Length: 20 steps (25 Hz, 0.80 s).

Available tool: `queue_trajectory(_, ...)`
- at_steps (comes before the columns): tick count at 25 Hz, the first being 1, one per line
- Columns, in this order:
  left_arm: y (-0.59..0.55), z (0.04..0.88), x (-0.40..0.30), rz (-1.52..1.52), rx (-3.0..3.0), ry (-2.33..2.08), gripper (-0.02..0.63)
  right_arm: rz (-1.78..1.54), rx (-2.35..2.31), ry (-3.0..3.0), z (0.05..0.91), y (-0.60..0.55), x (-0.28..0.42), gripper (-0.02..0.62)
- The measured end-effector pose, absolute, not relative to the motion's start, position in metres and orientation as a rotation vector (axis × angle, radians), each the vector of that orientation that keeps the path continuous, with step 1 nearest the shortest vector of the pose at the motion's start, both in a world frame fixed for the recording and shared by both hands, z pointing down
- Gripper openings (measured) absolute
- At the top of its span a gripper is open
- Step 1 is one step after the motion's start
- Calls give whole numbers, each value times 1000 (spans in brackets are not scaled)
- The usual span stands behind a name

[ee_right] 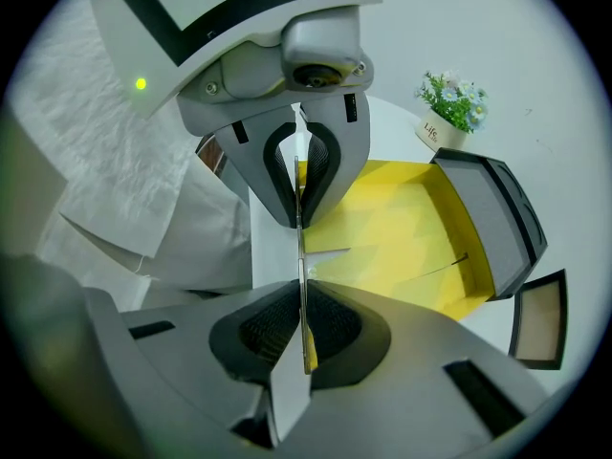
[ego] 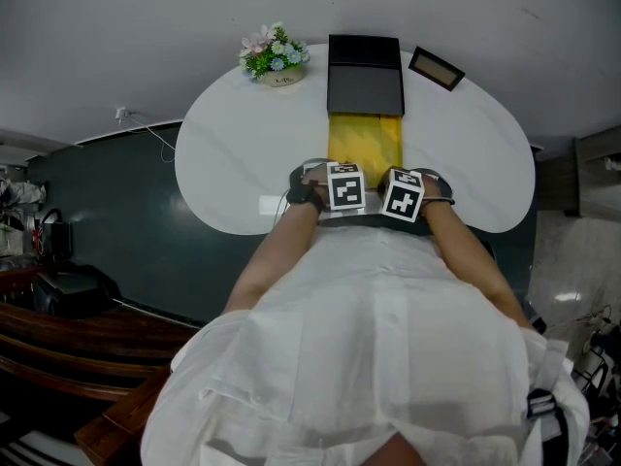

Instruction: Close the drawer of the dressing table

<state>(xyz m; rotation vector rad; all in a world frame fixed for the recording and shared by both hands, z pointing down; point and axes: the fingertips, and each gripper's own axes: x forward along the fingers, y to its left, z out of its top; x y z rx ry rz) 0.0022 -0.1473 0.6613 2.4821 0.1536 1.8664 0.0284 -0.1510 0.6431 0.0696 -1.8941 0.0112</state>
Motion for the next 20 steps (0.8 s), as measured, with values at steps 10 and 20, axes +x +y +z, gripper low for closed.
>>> queue_trajectory(10, -162, 661, 1, 1859, 2499, 83, 32, 1, 96, -1898, 642, -164, 27, 25)
queue_trajectory(20, -193, 653, 4, 1857, 2513, 41, 34, -30, 172, -1897, 634, -196, 31, 25)
